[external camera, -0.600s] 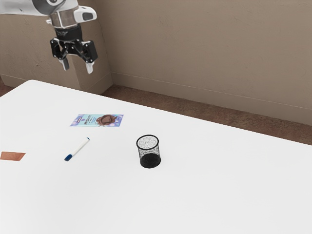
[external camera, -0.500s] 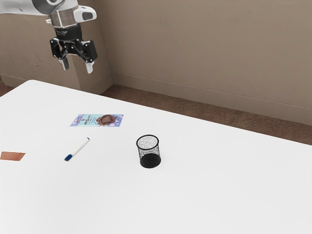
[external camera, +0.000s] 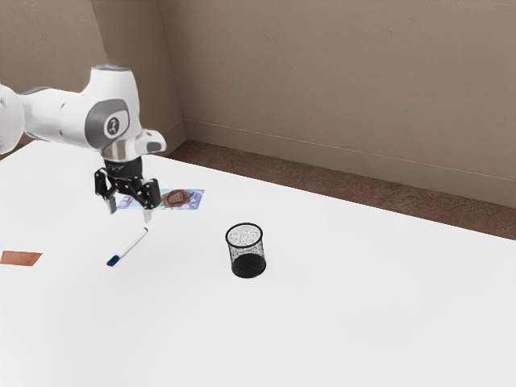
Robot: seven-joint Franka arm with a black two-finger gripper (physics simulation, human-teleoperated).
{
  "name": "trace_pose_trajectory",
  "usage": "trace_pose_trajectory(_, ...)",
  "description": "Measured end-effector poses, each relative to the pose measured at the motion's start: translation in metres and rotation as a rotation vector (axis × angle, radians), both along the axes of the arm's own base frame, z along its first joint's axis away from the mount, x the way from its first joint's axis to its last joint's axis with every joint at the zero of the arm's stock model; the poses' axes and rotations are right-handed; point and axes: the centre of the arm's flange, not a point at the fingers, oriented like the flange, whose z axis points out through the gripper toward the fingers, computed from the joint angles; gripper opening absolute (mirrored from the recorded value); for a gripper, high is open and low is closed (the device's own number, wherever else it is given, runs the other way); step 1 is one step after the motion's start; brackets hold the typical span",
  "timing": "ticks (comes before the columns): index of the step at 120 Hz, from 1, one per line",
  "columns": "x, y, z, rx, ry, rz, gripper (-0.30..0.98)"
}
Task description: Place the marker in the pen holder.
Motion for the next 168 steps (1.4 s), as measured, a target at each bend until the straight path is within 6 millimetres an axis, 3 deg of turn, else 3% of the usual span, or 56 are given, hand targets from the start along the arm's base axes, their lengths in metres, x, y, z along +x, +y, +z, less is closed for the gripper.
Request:
trace_pose_trajectory(33,0.013,0.036,-0.073,0.033,-0.014,-0.104,0.69)
trace_pose_trajectory(47,0.022,0.051,-0.094,0.029,-0.013,-0.12,0.69)
trace_pose_trajectory(62,0.043,0.062,-0.095,0.012,-0.043,-0.125,0.69)
trace_pose_trajectory(74,0.042,0.077,-0.111,-0.006,-0.016,-0.111,0.69)
trace_pose_trajectory(87,0.043,0.08,-0.126,-0.021,0.008,-0.123,0.69)
trace_pose_trajectory(102,0.056,0.081,-0.128,-0.031,-0.008,-0.14,0.69)
trace_pose_trajectory(141,0.066,0.1,-0.139,-0.043,-0.028,-0.148,0.69)
trace_pose_trajectory(168,0.067,0.101,-0.151,-0.058,-0.022,-0.155,0.65)
